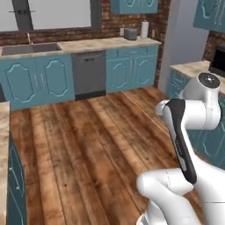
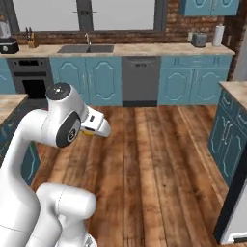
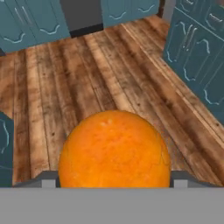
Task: Pick the kiwi and orange from the fridge and place them on the plate next to the blender to make a fruit smoothie.
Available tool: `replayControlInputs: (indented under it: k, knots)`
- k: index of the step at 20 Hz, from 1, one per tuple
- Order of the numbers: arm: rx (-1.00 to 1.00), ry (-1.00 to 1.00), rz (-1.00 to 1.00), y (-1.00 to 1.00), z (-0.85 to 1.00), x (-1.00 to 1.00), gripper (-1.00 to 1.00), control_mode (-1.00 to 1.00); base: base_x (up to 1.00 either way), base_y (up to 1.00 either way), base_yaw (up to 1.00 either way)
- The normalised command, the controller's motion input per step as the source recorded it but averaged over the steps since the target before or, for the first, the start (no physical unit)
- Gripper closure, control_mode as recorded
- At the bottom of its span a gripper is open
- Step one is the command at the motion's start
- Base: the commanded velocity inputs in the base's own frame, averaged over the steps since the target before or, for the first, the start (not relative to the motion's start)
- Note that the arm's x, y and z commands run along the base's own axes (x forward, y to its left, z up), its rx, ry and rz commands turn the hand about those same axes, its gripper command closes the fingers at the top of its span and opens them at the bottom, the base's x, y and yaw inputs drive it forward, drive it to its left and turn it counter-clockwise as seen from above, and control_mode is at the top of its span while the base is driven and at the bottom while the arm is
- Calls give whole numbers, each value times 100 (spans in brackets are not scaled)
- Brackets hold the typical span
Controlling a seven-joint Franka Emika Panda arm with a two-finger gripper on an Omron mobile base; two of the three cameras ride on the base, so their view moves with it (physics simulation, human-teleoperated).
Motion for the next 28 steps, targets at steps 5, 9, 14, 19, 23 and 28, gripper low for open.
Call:
replayControlInputs:
  k: [5, 9, 14, 19, 23, 28]
  knots:
    - [0, 0, 0, 0, 0, 0, 100, 100, 5, 0, 66]
    - [0, 0, 0, 0, 0, 0, 100, 100, 0, 0, 67]
    - [0, 0, 0, 0, 0, 0, 100, 100, 0, 0, 66]
    - [0, 0, 0, 0, 0, 0, 100, 100, 68, -24, 29]
    - [0, 0, 0, 0, 0, 0, 100, 100, 100, -59, 9]
    - [0, 0, 0, 0, 0, 0, 100, 100, 100, -72, 8]
